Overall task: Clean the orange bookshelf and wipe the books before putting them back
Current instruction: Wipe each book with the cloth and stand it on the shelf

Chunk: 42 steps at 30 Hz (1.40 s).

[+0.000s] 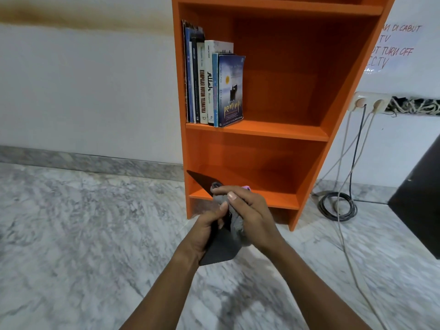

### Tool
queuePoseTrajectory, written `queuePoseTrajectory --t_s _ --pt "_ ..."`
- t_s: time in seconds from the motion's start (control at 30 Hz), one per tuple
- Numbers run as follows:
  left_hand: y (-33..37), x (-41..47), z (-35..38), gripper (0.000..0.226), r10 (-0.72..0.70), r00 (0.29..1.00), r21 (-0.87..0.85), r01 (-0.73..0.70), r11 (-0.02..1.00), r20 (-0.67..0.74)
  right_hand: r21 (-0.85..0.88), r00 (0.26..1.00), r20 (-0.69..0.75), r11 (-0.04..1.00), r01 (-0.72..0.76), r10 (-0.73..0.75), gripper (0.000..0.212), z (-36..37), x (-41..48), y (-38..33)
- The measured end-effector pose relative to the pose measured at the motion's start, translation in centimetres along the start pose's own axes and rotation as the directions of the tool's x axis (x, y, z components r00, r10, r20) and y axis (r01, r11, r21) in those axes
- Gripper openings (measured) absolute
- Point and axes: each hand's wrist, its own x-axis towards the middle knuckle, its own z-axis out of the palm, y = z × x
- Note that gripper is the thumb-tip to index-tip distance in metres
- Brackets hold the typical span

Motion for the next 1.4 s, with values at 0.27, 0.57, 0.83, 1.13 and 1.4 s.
queuePoseTrajectory --t_s 0.27,0.57,0.83,1.13,1.4 --pt "0.0 0.7 -0.7 0.076 0.108 0.985 0.073 -0.099 0.992 -0.136 0.053 0.979 0.146 0.987 -0.152 0.143 0.031 -1.8 0.6 -0.5" --pt "0.8 -0.4 0.5 0.085 0.055 0.995 0.083 -0.048 0.995 -0.082 -0.027 0.992 0.097 0.997 -0.075 0.077 0.029 -1.6 0.3 0.3" --pt "-1.2 -0.2 0.9 0.05 -0.079 0.994 0.198 0.064 0.978 0.071 0.08 0.999 -0.035 0.997 0.021 -0.019 0.03 -1.3 1.3 0.0" --pt "-1.2 -1.0 1.0 0.068 -0.162 0.986 0.297 0.142 0.944 0.044 -0.064 0.961 -0.26 0.992 -0.11 0.09 0.03 -3.3 1.3 3.1" --pt "-0.4 -0.6 2.1 0.038 -0.073 0.996 0.387 0.09 0.918 -0.056 -0.188 0.925 -0.308 0.939 -0.288 0.222 0.032 -3.5 0.0 5.9"
